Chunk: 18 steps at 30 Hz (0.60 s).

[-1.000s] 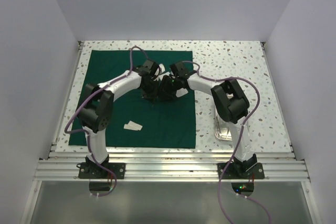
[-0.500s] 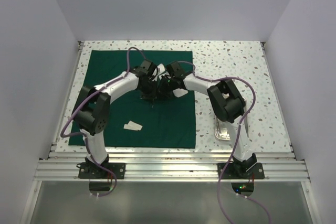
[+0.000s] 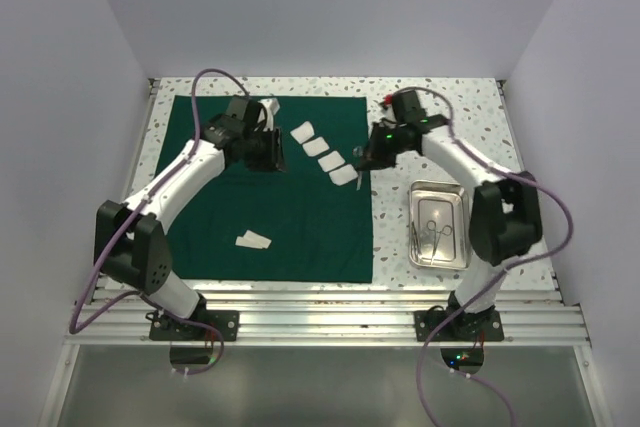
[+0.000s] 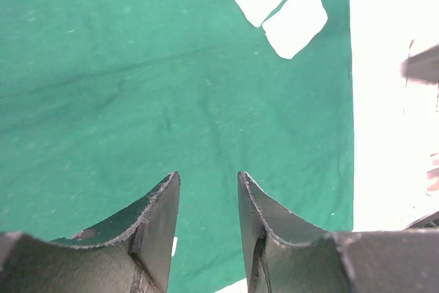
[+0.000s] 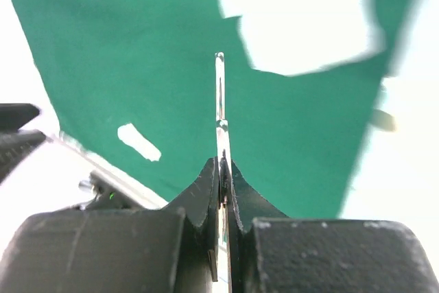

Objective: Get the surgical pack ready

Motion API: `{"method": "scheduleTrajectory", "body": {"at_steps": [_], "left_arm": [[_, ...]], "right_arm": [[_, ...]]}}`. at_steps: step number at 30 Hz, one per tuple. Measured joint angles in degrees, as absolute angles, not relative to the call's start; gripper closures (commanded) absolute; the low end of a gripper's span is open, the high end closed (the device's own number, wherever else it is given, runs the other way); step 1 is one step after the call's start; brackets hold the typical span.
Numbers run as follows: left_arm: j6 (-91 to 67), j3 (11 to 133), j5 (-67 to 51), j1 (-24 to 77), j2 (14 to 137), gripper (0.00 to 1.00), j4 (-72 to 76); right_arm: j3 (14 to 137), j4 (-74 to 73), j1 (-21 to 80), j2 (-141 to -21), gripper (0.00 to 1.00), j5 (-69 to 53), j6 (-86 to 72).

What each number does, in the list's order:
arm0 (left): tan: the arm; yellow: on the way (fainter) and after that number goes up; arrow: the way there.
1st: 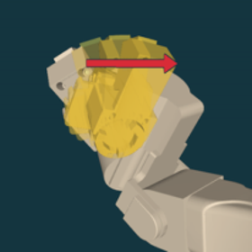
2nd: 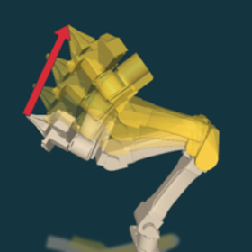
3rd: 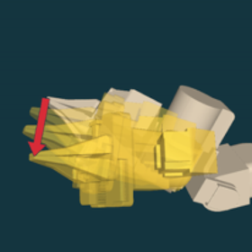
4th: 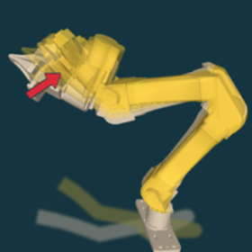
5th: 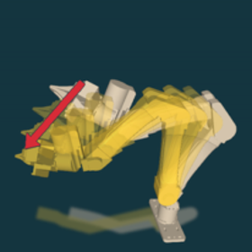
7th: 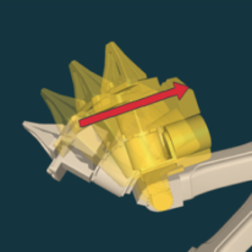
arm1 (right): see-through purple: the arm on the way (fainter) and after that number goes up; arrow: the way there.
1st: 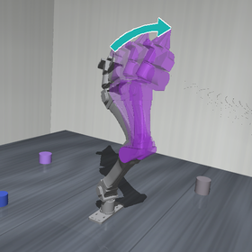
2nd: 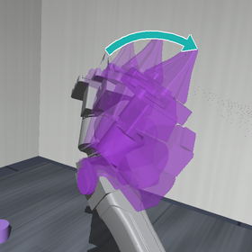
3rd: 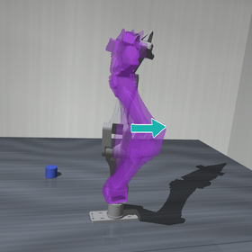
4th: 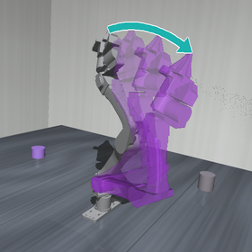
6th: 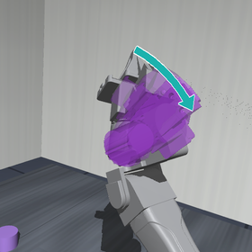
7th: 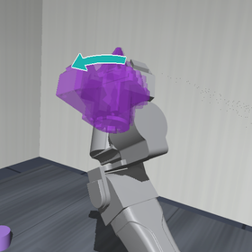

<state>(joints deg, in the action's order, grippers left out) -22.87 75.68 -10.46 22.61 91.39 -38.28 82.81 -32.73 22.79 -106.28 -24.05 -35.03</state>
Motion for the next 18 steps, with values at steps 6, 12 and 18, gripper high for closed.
{"method": "scheduleTrajectory", "body": {"at_steps": [6, 12, 18], "left_arm": [[-22.74, 70.04, -12.45, 20.86, 89.3, 0.58, -36.56], [-22.7, 67.68, -14.55, 20.36, 89.41, 0.58, -36.25], [-21.45, 67.68, -14.92, 20.27, 89.41, 0.58, -36.03]], "right_arm": [[72.99, -40.71, 3.05, -90.04, 1.0, -19.88, -24.08], [65.95, -48.49, -1.26, -86.24, 1.0, -14.2, -17.26], [62.96, -50.11, -3.46, -87.39, 1.0, -10.74, -14.44]]}}
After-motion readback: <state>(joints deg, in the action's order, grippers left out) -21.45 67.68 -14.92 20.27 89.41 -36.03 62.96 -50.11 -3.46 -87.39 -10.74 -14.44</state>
